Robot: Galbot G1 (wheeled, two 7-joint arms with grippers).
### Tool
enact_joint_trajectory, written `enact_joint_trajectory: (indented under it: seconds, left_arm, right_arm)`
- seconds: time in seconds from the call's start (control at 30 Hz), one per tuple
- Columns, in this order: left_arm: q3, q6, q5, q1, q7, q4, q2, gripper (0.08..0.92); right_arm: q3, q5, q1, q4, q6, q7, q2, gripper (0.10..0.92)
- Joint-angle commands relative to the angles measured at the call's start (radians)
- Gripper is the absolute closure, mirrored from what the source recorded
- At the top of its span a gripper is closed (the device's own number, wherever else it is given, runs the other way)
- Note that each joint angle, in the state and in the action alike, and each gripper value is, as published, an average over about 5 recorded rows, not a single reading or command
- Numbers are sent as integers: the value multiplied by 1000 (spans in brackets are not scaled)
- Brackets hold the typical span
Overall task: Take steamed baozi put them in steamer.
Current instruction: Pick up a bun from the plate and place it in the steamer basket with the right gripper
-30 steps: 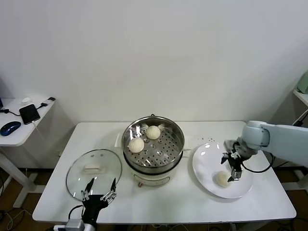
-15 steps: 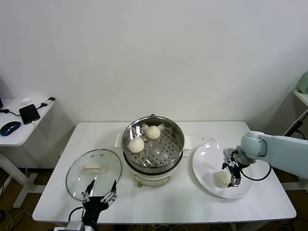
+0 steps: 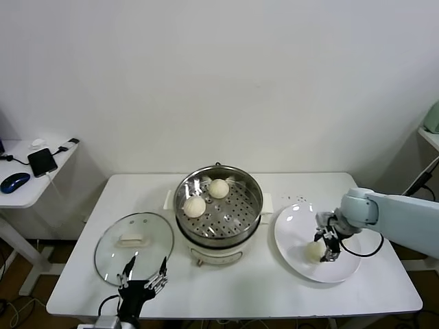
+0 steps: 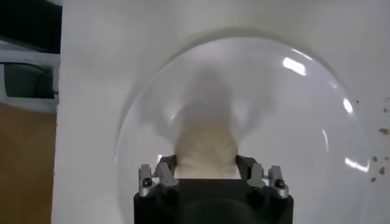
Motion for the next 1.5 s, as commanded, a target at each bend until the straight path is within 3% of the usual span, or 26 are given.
enact_joint_trajectory:
  seconds: [0.03, 0.33, 0.63, 1.07, 1.5]
  left_arm:
    - [4, 3, 3, 1, 2, -4, 2, 177]
    - [7, 11, 4, -15, 7, 6, 0, 177]
    - [5, 9, 3, -23, 6, 17, 0, 177]
    - [-2, -2, -3, -9, -1, 19, 7, 177]
    - [0, 0, -4, -16, -2, 25, 6, 177]
  right_arm:
    - [-88, 49, 325, 0, 112, -127, 53, 360]
    - [-148, 267, 644, -94, 479, -247, 367, 355]
    - [-59, 127, 533, -17, 845, -284, 627, 363]
    - [-4, -202, 188, -144, 868, -165, 740, 364]
    - [13, -264, 76, -209, 804, -79, 759, 361]
